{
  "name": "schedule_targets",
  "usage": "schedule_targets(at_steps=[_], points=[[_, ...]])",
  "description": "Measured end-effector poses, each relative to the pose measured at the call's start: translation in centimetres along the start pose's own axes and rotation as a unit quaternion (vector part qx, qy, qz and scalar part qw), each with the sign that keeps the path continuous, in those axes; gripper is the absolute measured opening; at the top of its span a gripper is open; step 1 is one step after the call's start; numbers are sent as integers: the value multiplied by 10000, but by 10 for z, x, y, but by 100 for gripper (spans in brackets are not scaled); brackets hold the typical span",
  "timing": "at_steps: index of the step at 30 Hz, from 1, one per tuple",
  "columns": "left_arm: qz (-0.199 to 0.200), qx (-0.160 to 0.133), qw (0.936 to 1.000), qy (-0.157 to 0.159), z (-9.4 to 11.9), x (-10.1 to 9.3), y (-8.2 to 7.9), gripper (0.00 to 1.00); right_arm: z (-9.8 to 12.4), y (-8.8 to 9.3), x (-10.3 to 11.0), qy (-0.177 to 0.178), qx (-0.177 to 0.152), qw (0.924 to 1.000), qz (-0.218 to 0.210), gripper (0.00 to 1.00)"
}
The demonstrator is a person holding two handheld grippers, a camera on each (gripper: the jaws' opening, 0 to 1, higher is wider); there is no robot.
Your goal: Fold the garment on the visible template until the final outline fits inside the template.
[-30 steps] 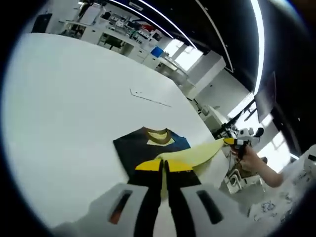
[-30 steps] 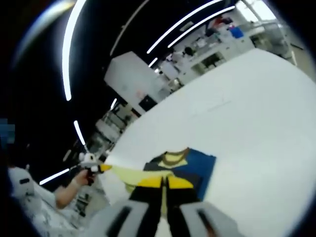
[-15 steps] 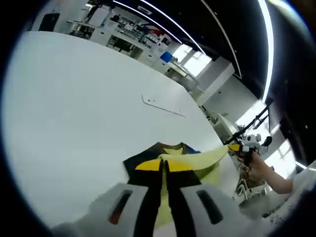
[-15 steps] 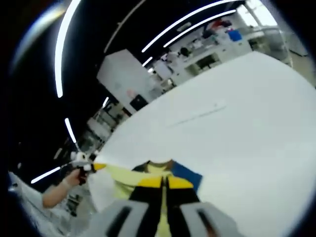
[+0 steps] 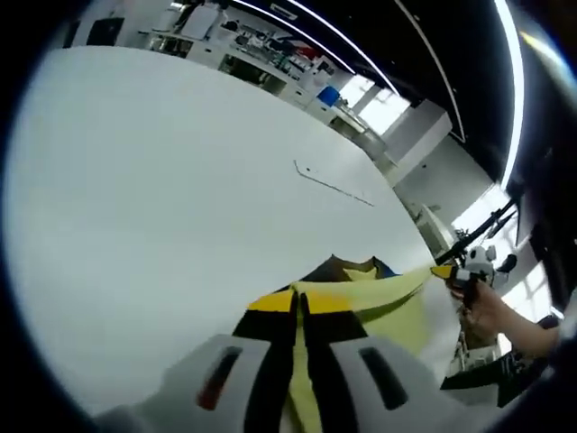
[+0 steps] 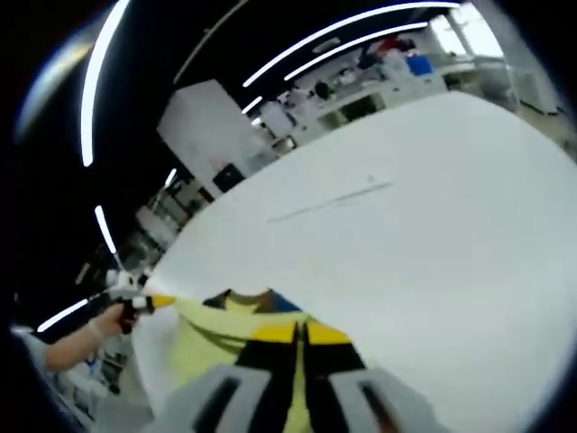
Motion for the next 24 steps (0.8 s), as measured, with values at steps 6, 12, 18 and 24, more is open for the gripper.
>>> schedule_targets(at_steps=[6,12,18,24], points=[[-112,141,9997,-136,-8,8,11,0,-8,5,-6,115,18,9999,112,0],[-407,196,9989,-135,-10,10,13,0,-9,11,-6,177,109,9992,330,0],[-635,261,9976,-81,-11,11,14,0,-11,16,-9,247,147,9987,432,0],[-896,193,9957,112,-7,7,16,12,-8,19,-8,242,146,9962,824,14]])
Point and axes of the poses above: the point that each gripper's makers call its tool centre point, and the gripper's own axes: z roughly backward along the fingers, x roughly to its left, y roughly out of its underside, the point moved 3 cm from there along z, roughly backward along the fingers, and after that the axes turned 1 degree about -x, right-handed, at the moved point
